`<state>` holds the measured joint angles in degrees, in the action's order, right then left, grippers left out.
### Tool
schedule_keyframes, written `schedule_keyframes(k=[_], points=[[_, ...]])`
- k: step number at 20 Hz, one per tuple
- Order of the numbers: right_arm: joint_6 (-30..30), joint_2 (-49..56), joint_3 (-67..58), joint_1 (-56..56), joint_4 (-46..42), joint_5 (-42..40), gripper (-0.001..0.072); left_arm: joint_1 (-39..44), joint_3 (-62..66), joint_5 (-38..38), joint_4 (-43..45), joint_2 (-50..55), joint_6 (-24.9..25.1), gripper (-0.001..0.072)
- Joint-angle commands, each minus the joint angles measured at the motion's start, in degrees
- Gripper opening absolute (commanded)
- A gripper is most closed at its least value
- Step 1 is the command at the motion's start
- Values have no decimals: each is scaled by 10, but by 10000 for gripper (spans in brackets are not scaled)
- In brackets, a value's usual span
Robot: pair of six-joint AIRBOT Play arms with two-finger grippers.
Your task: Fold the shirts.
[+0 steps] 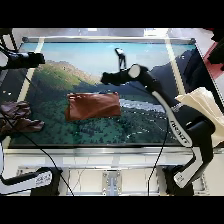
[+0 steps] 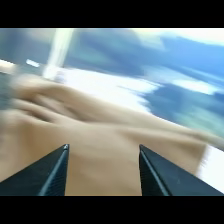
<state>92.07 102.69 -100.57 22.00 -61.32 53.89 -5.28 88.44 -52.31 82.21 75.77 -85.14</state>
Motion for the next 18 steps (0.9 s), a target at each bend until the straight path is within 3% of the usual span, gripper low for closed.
schedule_keyframes(k=[1,3,4,8,15,16,17,18], points=[[24,-12,25,-92,-54,140,489,-1,0,3,-7,0,1,17],[24,-6,71,-104,-30,108,624,0,0,3,-17,0,1,17],[13,2,90,-104,-12,97,642,0,0,2,-16,0,1,17],[-73,71,127,-93,139,92,645,0,0,0,-16,0,1,17],[-140,131,126,-48,311,23,643,-1,0,0,-14,0,17,17],[-141,131,125,-40,314,16,586,0,0,-1,-14,0,19,17],[-142,131,125,-36,318,13,455,-1,0,-1,-14,0,23,17],[-145,131,125,-35,325,12,100,0,0,-2,-14,0,26,17]])
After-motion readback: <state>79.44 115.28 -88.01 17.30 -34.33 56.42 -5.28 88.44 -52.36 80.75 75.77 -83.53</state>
